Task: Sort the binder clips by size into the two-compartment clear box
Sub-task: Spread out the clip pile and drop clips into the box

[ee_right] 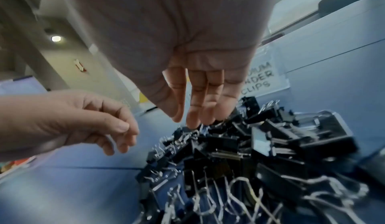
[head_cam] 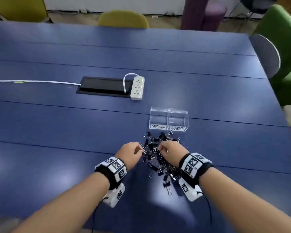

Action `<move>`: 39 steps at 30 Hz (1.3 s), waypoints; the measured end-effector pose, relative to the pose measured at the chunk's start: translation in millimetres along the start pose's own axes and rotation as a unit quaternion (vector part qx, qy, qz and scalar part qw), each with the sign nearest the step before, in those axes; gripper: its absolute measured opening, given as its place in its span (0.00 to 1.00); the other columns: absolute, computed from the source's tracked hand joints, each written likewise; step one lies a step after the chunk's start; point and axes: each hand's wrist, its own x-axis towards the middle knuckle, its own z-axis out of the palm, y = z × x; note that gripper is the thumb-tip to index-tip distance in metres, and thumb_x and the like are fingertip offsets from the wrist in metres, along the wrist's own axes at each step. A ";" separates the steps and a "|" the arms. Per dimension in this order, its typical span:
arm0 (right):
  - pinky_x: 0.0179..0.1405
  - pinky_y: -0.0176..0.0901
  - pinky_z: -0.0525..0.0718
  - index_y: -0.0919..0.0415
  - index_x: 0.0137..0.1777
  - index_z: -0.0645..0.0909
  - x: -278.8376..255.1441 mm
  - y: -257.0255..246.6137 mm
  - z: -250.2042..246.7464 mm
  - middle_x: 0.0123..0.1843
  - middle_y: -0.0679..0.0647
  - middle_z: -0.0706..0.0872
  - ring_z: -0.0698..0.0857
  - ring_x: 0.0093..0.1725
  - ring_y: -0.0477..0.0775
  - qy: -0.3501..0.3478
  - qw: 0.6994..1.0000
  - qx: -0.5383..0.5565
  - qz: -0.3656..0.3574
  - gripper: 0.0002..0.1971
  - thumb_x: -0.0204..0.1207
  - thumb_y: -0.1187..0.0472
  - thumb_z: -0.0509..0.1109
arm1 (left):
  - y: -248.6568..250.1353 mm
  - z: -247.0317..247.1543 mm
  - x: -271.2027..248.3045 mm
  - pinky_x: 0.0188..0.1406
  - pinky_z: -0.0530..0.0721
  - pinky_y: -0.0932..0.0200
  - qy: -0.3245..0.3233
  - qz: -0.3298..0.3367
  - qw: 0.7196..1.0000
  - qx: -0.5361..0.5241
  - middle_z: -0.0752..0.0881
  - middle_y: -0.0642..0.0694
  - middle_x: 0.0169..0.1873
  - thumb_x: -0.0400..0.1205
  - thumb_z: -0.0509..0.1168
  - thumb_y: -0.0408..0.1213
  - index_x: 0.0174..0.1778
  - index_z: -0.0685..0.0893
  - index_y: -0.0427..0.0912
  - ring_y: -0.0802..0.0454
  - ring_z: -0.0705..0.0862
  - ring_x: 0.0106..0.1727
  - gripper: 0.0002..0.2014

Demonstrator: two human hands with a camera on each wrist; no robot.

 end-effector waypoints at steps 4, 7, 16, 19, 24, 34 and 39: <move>0.57 0.48 0.85 0.51 0.60 0.80 29.4 -4.8 9.9 0.58 0.55 0.86 0.85 0.49 0.56 -0.005 1.000 -0.021 0.016 0.17 0.75 0.66 0.58 | -5.7 8.9 26.2 0.54 0.82 0.56 0.011 -0.011 1.000 0.022 0.84 0.46 0.47 0.78 0.62 0.34 0.47 0.84 0.45 0.48 0.83 0.47 0.07; 0.56 0.48 0.84 0.54 0.56 0.79 34.9 1.9 15.2 0.54 0.56 0.87 0.83 0.46 0.56 0.006 0.999 -0.040 0.027 0.13 0.76 0.64 0.59 | -6.8 16.8 38.1 0.56 0.82 0.53 0.016 0.017 0.999 0.039 0.81 0.45 0.49 0.78 0.62 0.34 0.52 0.82 0.45 0.45 0.82 0.51 0.08; 0.57 0.46 0.80 0.58 0.52 0.82 47.7 11.2 2.7 0.50 0.55 0.83 0.80 0.50 0.55 0.059 0.998 -0.008 -0.005 0.11 0.70 0.67 0.65 | -4.9 27.8 45.0 0.55 0.83 0.45 -0.006 0.037 0.996 0.082 0.77 0.43 0.54 0.77 0.65 0.38 0.58 0.79 0.48 0.43 0.79 0.56 0.14; 0.62 0.49 0.80 0.58 0.57 0.81 48.4 7.1 11.6 0.56 0.56 0.81 0.79 0.58 0.56 0.022 0.999 -0.026 -0.030 0.16 0.69 0.66 0.69 | -2.3 27.6 45.3 0.55 0.83 0.44 -0.020 0.035 0.994 0.104 0.76 0.41 0.56 0.78 0.62 0.35 0.64 0.76 0.48 0.42 0.78 0.58 0.17; 0.61 0.50 0.79 0.57 0.56 0.78 48.7 4.5 24.5 0.58 0.55 0.80 0.78 0.60 0.57 0.012 0.997 -0.067 -0.029 0.12 0.73 0.63 0.69 | -2.5 26.1 45.1 0.51 0.84 0.43 -0.006 0.020 0.996 0.091 0.75 0.41 0.55 0.78 0.61 0.30 0.55 0.77 0.43 0.40 0.80 0.50 0.11; 0.43 0.40 0.81 0.54 0.41 0.82 42.4 18.3 7.7 0.39 0.51 0.87 0.83 0.38 0.48 0.118 0.972 0.199 0.047 0.04 0.71 0.59 0.75 | 0.4 18.2 41.3 0.41 0.75 0.54 0.054 0.025 0.998 -0.004 0.75 0.49 0.39 0.76 0.60 0.29 0.49 0.77 0.39 0.46 0.72 0.41 0.07; 0.50 0.45 0.88 0.59 0.42 0.84 36.5 21.3 -5.3 0.43 0.51 0.89 0.86 0.45 0.49 0.089 0.925 0.361 0.073 0.02 0.74 0.61 0.73 | 8.7 15.4 37.9 0.41 0.79 0.54 0.064 -0.015 0.997 -0.047 0.78 0.44 0.45 0.79 0.55 0.35 0.50 0.75 0.47 0.44 0.79 0.39 0.07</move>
